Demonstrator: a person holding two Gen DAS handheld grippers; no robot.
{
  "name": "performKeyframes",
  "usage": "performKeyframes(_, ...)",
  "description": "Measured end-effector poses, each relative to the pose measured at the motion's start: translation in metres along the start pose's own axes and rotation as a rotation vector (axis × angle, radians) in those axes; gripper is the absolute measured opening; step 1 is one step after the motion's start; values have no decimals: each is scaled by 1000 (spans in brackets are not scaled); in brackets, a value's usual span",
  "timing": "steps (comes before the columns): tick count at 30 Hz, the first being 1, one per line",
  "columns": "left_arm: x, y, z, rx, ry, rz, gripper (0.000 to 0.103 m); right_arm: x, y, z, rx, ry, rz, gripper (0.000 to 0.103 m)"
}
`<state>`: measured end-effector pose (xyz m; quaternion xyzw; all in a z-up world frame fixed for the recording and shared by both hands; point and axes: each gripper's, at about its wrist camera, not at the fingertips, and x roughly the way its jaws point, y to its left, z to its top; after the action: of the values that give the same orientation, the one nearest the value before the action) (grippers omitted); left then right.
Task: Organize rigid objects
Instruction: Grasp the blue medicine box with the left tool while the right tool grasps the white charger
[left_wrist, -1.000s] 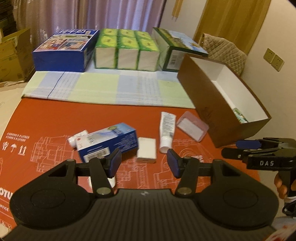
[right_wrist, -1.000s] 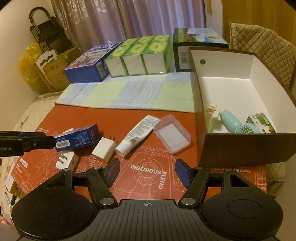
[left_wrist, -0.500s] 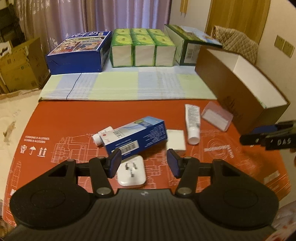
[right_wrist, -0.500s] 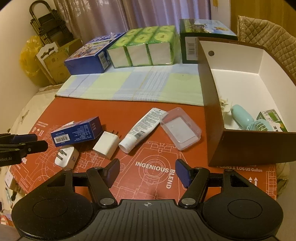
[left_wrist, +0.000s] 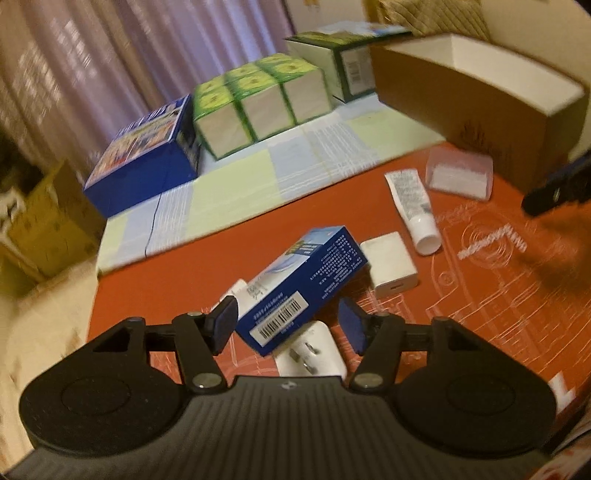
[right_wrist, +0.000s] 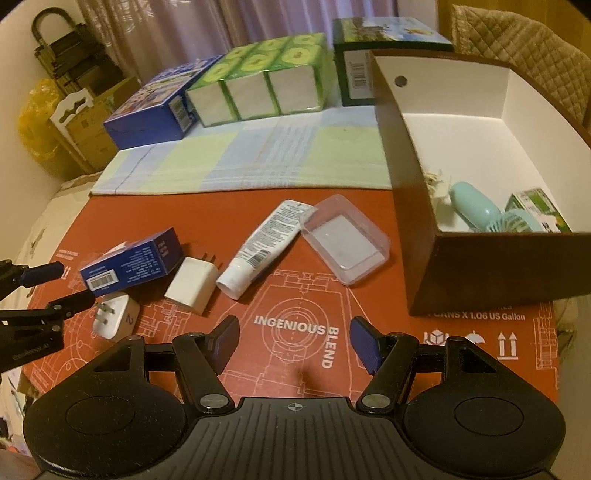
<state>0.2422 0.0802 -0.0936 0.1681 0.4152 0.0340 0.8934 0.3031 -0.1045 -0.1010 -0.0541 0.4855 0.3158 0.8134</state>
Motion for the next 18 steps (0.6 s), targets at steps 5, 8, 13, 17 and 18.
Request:
performKeyframes(5, 21, -18, 2, 187, 7, 45, 57, -1, -13, -3, 58, 5, -28, 63)
performKeyframes(8, 33, -25, 2, 264, 16, 41, 59, -3, -20, -6, 93, 6, -43, 63)
performKeyframes(13, 54, -34, 0, 367, 54, 48, 59, -5, -31, -11, 145, 8, -68, 63)
performKeyframes(17, 64, -37, -1, 413, 60, 52, 55, -5, -35, -13, 174, 14, -81, 63)
performKeyframes(18, 64, -37, -1, 418, 56, 57, 48, -4, -35, -13, 178, 16, -83, 63)
